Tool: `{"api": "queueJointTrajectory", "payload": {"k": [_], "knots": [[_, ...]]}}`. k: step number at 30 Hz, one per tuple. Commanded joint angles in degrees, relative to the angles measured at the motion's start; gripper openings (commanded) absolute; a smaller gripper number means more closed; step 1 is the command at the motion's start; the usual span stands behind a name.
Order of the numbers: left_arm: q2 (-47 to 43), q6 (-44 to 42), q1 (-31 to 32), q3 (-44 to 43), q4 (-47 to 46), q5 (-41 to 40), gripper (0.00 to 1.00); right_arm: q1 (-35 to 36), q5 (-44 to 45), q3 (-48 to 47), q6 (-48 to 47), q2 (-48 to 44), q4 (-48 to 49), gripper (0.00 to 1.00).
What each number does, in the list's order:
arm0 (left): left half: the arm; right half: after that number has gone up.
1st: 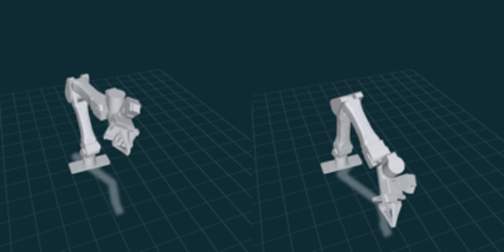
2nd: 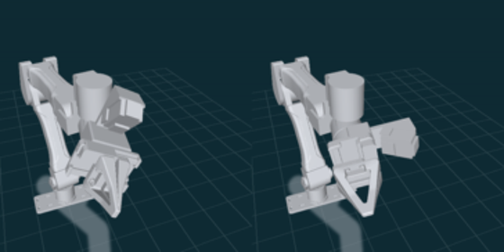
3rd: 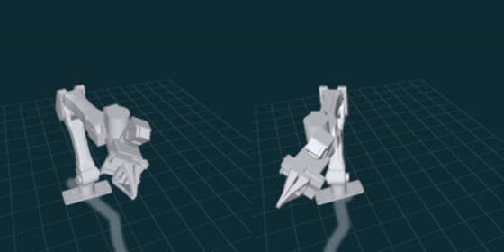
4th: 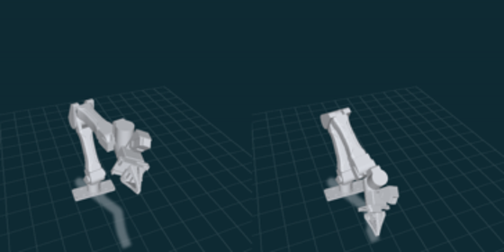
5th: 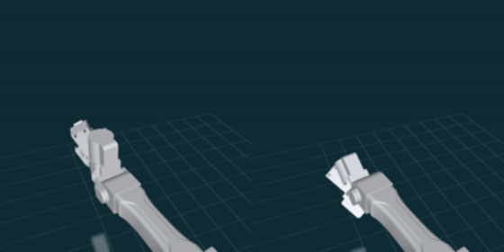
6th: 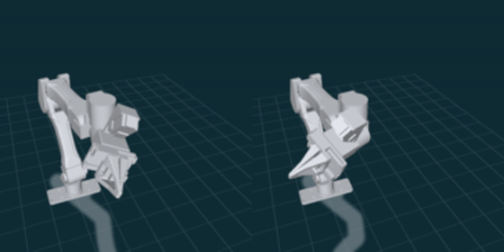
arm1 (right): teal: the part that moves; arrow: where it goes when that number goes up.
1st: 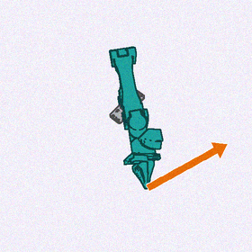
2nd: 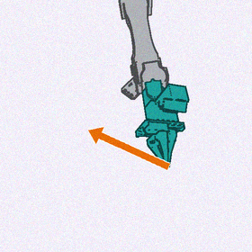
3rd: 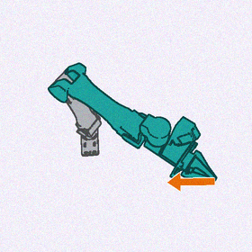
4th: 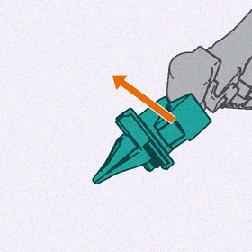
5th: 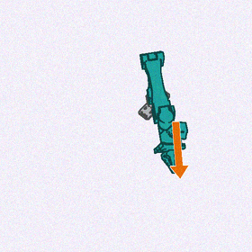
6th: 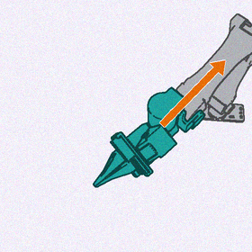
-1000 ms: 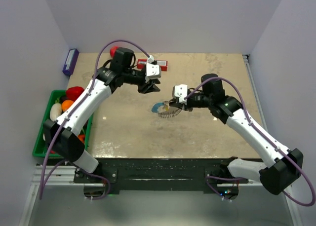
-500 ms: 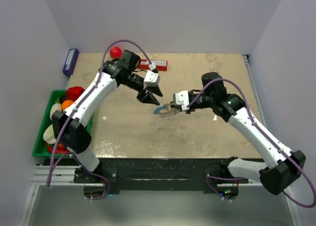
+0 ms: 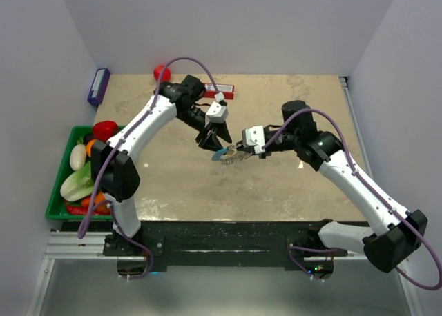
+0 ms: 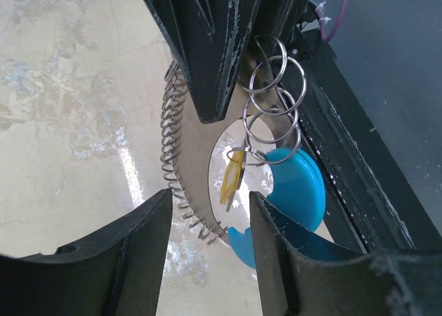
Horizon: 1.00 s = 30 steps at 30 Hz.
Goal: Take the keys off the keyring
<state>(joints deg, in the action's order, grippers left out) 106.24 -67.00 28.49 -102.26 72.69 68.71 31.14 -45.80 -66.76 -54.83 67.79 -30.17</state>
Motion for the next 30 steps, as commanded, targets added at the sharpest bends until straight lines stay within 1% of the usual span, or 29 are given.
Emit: {"api": "queueJointTrajectory", "payload": {"k": [1,8,10,11,12,14,15,17,18,20,22,24,25,26,28,29,30], "knots": [[-1.4,-2.1,0.9,-0.7,1.7,3.3,0.53,0.2,-1.2,-1.2,1.7,0.0,5.3,0.0],[-1.2,-1.7,1.1,-0.7,1.8,4.2,0.49,0.1,-1.1,-1.4,2.8,0.4,6.2,0.0],[-1.1,-1.9,1.2,-0.7,2.0,4.3,0.45,0.1,-0.9,-1.1,3.1,0.4,6.8,0.0],[-1.1,-2.0,1.2,-0.8,2.2,4.3,0.42,0.1,-0.8,-1.0,3.2,0.4,7.0,0.0],[-1.0,-2.1,1.2,-0.8,2.3,4.6,0.35,0.1,-0.8,-0.9,3.3,0.4,7.2,0.0],[-1.0,-2.0,1.2,-0.8,2.3,4.6,0.26,0.2,-0.6,-0.7,3.4,0.3,7.4,0.0],[-1.0,-1.9,1.2,-0.9,2.3,4.5,0.18,0.1,-0.5,-0.7,3.4,0.3,7.5,0.0],[-1.0,-1.6,1.2,-1.1,2.3,4.3,0.11,0.1,-0.3,-0.6,3.4,0.0,7.5,0.0],[-1.0,-1.3,1.3,-1.3,2.2,3.9,0.05,0.1,-0.1,-0.6,3.3,0.0,7.4,0.0],[-1.5,0.1,1.3,-1.5,1.2,3.2,0.01,0.1,0.4,-0.4,2.7,-0.2,7.0,0.0],[-2.1,4.0,1.1,-1.4,-0.9,1.6,0.0,0.0,1.3,-0.1,2.1,-0.6,6.4,0.0],[-3.7,6.3,1.1,-0.6,-4.4,-0.3,0.0,0.0,2.1,0.2,1.5,-1.3,5.7,0.0],[-4.4,9.8,1.2,-0.1,-6.1,-1.1,0.0,0.1,2.3,0.7,1.5,-1.5,5.7,0.0],[-5.9,11.5,1.2,0.5,-9.7,-1.9,0.0,0.0,2.6,0.8,1.6,-1.7,5.7,0.0],[-7.5,15.0,1.0,2.3,-12.6,-3.8,0.0,0.0,3.3,1.5,1.4,-2.0,5.4,0.0],[-9.3,17.1,1.0,3.0,-16.9,-4.7,0.0,-0.1,3.5,1.9,1.2,-2.2,5.4,0.0],[-10.2,18.5,0.7,4.2,-18.8,-5.9,0.0,0.0,3.7,2.2,1.2,-2.2,5.3,0.0]]}}
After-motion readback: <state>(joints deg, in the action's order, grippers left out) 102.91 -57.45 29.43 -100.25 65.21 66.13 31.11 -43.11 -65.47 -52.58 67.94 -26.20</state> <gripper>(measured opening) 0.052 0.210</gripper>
